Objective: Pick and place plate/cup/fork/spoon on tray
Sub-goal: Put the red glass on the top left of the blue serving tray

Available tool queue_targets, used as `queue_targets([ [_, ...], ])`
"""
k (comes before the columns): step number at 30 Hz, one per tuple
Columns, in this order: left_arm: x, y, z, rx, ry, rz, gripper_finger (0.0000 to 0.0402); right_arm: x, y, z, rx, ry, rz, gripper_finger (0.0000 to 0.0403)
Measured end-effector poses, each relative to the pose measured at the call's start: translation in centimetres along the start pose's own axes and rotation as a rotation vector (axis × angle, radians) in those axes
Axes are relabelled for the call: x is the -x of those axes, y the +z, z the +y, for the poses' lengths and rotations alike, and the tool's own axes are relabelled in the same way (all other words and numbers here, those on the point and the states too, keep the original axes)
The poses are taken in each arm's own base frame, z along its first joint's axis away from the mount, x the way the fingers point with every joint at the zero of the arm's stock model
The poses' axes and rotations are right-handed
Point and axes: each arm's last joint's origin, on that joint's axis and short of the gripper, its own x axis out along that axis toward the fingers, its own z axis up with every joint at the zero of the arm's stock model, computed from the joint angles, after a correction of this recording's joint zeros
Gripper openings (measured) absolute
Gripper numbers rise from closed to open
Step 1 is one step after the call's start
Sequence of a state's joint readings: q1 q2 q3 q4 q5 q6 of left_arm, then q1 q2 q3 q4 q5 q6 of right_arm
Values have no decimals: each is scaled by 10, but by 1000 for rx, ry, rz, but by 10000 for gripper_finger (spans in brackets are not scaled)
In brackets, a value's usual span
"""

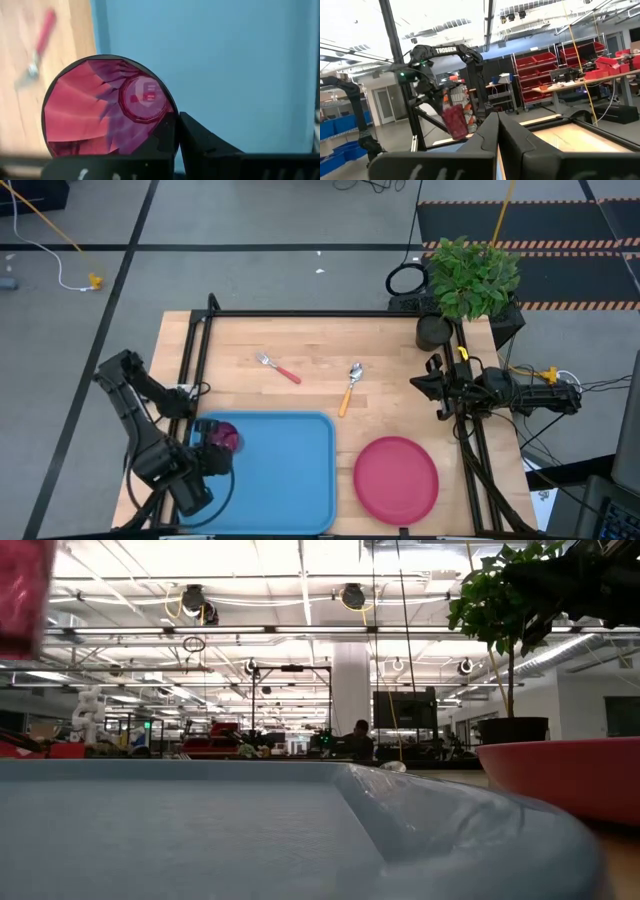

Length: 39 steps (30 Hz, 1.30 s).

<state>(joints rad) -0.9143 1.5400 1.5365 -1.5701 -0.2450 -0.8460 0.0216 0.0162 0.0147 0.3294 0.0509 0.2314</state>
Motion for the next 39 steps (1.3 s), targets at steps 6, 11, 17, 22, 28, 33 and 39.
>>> queue_targets([
  [6, -18, -22, 18, 98, 37, 54, 14, 0, 0, 0, 0, 0, 5, 0],
  [11, -36, -42, 34, 184, 10, 51, 8, 0, -1, 0, 0, 2, 6, 0],
  [17, -56, -60, 47, 243, -26, 25, 15, 0, -1, 0, 0, 2, 8, 0],
  [22, -74, -72, 52, 246, -33, 48, 8, 0, -1, 0, 0, 2, 7, 0],
  [28, -92, -77, 50, 243, -57, 38, 19, 0, -1, 0, 0, 2, 7, 0],
  [33, -94, -78, 51, 244, -46, 32, 14, 0, -1, 0, 0, 2, 6, 0],
  [39, -97, -79, 52, 279, -31, 49, 45, 0, 0, 0, -1, 3, 5, 0],
])
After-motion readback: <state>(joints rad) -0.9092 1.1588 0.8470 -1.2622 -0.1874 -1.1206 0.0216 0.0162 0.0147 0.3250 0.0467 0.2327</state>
